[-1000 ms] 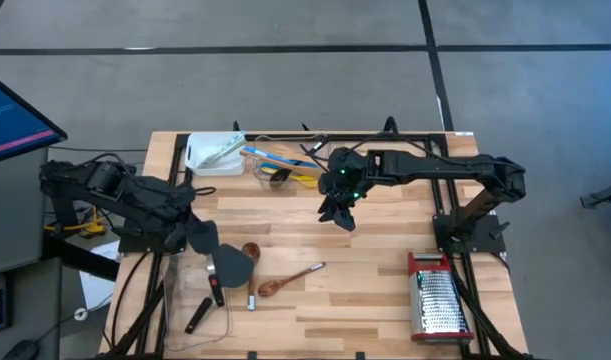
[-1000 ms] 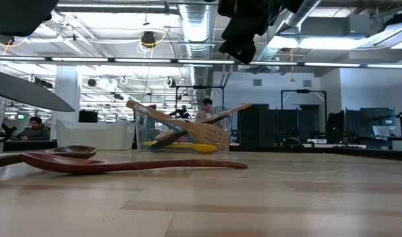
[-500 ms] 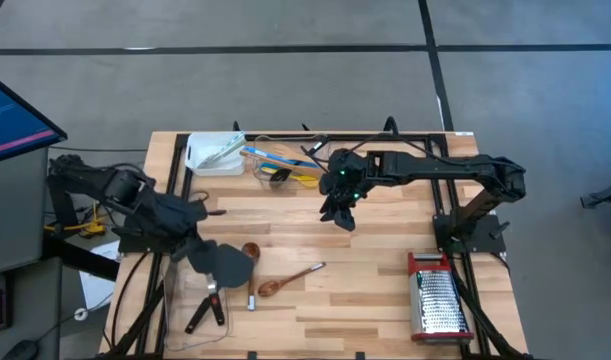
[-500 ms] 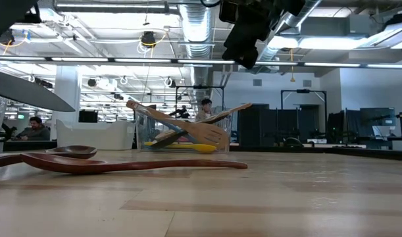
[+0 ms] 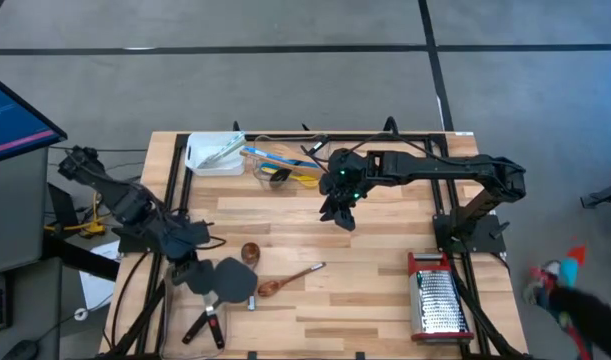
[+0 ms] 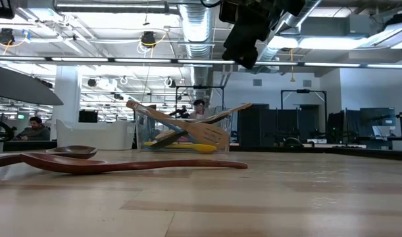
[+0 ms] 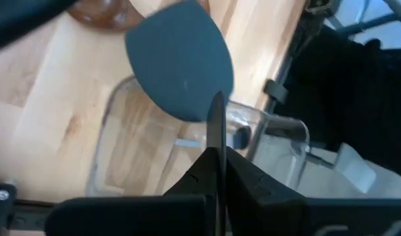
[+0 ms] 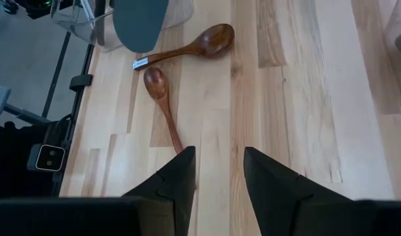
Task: Pick & Place Kitchen Items
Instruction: Put the black slotted spatula into the bottom transparent bin
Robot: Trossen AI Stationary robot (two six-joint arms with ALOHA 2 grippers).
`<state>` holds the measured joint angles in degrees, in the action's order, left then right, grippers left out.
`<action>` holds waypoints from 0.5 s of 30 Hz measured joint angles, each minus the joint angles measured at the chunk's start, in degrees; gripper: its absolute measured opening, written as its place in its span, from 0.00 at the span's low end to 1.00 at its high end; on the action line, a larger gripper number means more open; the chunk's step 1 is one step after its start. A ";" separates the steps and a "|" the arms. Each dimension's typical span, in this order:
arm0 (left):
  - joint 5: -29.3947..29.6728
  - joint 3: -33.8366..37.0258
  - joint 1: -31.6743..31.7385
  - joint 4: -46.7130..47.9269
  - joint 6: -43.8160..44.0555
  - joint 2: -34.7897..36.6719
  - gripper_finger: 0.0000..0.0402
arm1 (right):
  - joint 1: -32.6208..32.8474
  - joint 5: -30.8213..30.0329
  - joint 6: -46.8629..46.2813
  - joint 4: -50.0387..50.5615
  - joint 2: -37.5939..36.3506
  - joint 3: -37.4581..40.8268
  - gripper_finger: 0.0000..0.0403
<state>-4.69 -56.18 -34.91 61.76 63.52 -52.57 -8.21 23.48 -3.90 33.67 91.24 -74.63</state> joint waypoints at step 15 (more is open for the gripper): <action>3.80 0.00 1.28 0.12 -0.09 -0.29 0.23 | 0.00 0.01 2.04 0.10 0.00 -0.02 0.30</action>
<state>-0.89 -56.18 -33.63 61.87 63.44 -52.86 -8.21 23.49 -1.85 33.77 91.24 -74.65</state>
